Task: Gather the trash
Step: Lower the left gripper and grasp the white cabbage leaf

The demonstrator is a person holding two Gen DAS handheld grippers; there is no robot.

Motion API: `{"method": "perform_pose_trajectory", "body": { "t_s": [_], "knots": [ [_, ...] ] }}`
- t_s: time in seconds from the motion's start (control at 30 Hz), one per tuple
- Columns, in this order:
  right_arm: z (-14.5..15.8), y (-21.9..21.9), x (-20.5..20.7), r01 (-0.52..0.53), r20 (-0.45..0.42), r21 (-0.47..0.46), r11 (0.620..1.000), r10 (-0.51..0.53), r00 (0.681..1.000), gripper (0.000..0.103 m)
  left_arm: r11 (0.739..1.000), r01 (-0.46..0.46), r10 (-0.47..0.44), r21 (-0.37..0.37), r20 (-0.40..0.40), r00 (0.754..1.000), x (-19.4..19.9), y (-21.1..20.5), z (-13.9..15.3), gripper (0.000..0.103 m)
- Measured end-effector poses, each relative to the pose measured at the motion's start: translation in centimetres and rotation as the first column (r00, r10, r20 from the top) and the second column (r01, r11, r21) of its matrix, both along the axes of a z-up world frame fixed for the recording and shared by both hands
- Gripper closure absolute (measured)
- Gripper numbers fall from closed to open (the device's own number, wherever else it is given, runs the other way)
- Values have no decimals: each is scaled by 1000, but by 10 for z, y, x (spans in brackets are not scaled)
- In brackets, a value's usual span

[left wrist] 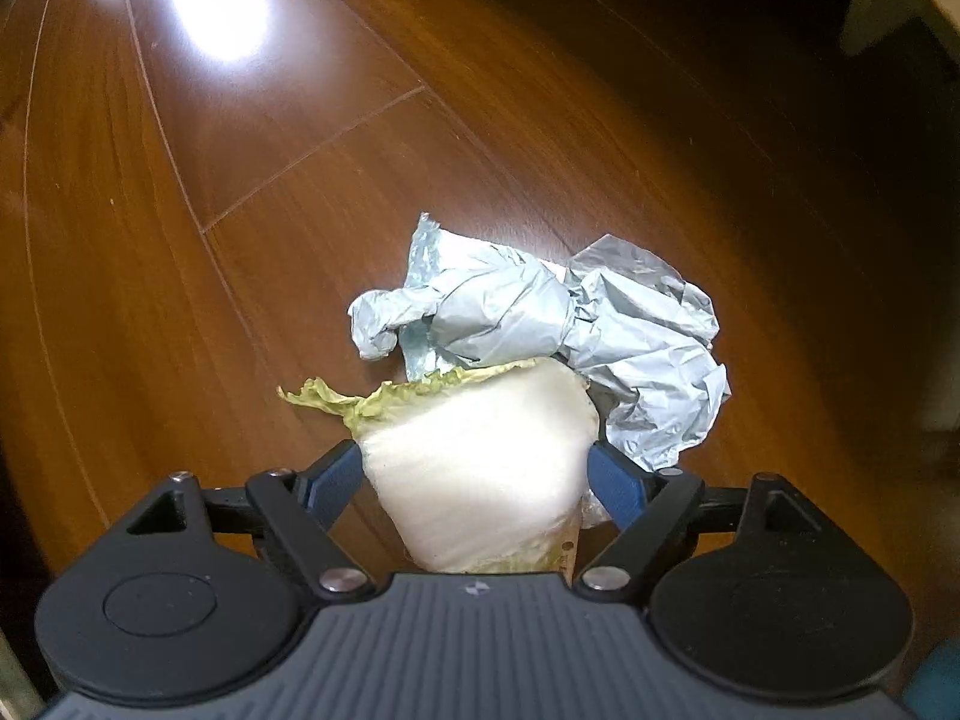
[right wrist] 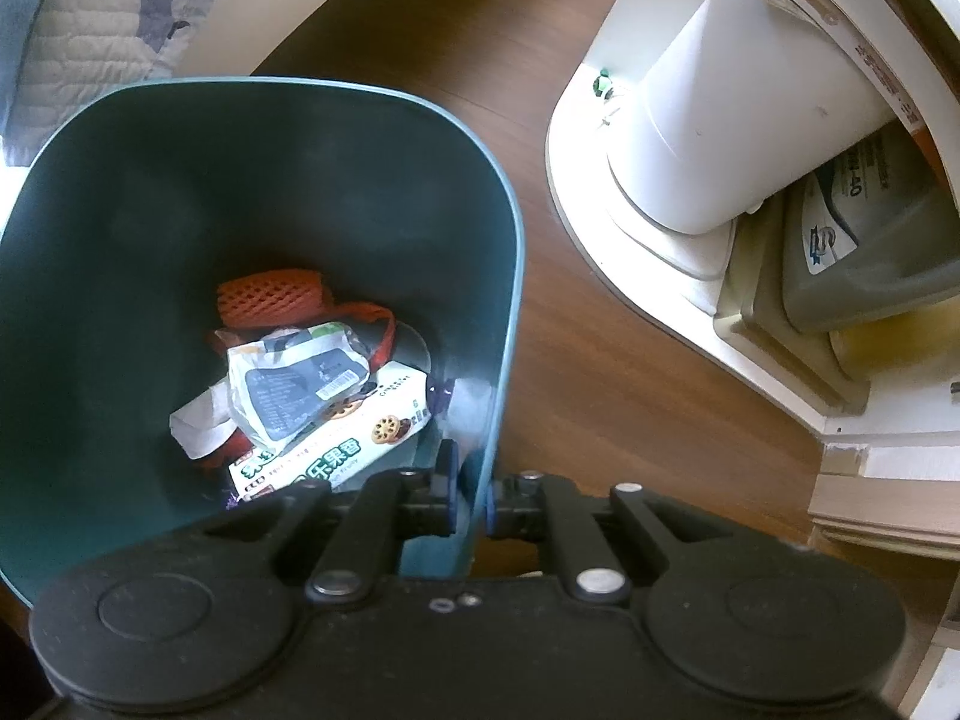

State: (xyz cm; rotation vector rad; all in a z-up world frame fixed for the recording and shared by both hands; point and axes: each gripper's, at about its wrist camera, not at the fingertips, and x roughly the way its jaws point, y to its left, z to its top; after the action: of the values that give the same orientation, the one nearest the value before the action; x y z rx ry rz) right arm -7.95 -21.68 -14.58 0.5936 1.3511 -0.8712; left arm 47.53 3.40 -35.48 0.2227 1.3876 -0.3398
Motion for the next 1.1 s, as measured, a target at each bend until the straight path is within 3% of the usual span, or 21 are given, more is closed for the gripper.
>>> {"method": "perform_pose_trajectory", "body": {
  "t_s": [0.1,0.2,0.5,0.73,0.93,1.0,1.1],
  "knots": [
    [-1,-1,1,0,-10,-2,1000,0,1000,94,996,-49,47,-68,-28,999,2,10,2,20],
    [-2,-2,1,3,-18,-4,1000,-3,1000,94,994,-70,67,-80,-36,997,2,14,2,20],
    [-6,-3,5,-6,-54,-8,1000,6,999,91,999,-12,12,33,1,1000,-12,-6,-12,16],
    [-8,-3,4,-15,-65,-12,1000,14,998,90,987,-155,153,-43,-50,987,-9,18,-16,20],
    [-12,-3,0,-16,-47,-10,1000,15,999,90,971,-227,222,-75,-70,972,-18,36,-6,40],
    [-12,-3,-1,-25,-43,-14,1000,24,999,90,971,-227,223,-80,-50,973,-22,35,2,68],
    [-11,-3,-2,-31,-34,-15,999,31,999,91,978,-204,203,-48,-32,979,-24,25,13,80]
  ]
}}
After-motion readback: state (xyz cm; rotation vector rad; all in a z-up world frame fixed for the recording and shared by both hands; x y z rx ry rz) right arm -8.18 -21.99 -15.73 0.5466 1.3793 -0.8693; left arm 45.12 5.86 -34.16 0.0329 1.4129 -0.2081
